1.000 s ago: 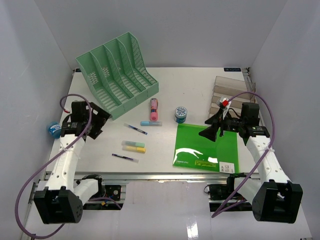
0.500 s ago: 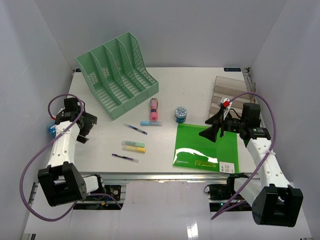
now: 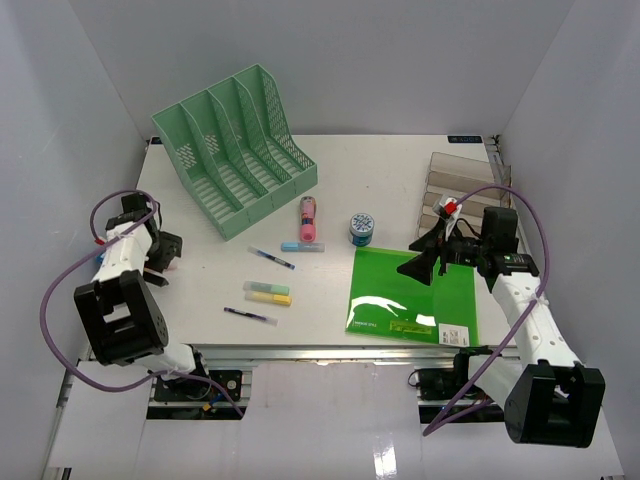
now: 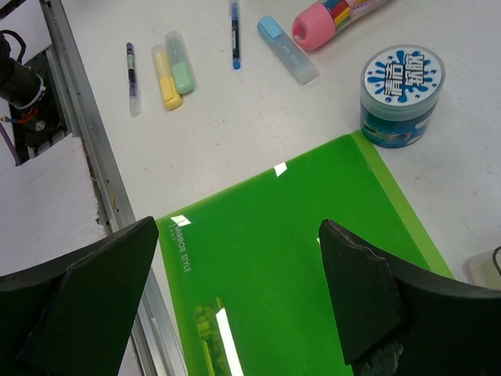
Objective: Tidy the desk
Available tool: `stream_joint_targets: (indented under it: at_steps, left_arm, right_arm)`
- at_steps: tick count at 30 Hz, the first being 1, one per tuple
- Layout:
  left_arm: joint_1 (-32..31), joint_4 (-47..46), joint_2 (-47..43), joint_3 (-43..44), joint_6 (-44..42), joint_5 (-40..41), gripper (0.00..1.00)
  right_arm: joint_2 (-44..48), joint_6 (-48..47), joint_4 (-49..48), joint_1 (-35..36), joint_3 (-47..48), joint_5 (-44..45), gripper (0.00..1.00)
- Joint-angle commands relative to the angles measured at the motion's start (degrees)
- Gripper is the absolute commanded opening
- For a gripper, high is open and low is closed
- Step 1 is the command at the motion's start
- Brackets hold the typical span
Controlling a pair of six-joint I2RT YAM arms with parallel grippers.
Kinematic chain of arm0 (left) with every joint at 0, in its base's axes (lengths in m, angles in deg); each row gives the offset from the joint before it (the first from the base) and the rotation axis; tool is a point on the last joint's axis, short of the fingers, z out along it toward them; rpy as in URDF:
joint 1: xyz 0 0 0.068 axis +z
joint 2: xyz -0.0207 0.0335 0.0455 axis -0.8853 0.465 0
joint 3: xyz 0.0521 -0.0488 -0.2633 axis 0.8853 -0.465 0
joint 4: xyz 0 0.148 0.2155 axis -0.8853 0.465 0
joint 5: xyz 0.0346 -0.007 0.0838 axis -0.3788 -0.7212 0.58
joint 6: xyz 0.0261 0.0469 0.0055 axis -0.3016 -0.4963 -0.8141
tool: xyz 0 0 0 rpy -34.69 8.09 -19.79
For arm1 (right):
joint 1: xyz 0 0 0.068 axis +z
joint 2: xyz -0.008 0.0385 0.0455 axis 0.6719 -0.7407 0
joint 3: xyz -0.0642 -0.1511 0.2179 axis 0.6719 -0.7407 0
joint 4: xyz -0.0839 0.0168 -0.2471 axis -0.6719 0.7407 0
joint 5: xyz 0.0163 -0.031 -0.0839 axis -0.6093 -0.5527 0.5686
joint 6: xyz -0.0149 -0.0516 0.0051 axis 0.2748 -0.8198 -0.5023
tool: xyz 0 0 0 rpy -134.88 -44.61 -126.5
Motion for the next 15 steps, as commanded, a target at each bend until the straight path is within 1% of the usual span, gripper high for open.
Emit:
stream_joint_targets:
  at_steps: [1,9,13,15]
  left_arm:
    - [3.44,-3.01,2.09,1.51,-2.43,0.17,0.86]
    - [8.11,-7.46,7.81,4.28,-7.05,-2.72,0.86]
    - [9.72,-8.10,12.24,5.37,-7.09,-3.87,0.84]
    - [10.39,-8.15,14.40,6.33,-7.00,-4.40,0.81]
  right_arm:
    - [-1.16,-0.59,-0.58,-0.39,-0.88,0.13,0.90]
    - [-3.67,-1.25,-0.58,-1.38,-0.88,1.83,0.90]
    - [-4.62,-1.34,-0.67,-2.81,-0.97,1.59,0.90]
    - [-4.93,-1.31,-0.61,-3.53,-1.00,1.28,0.90]
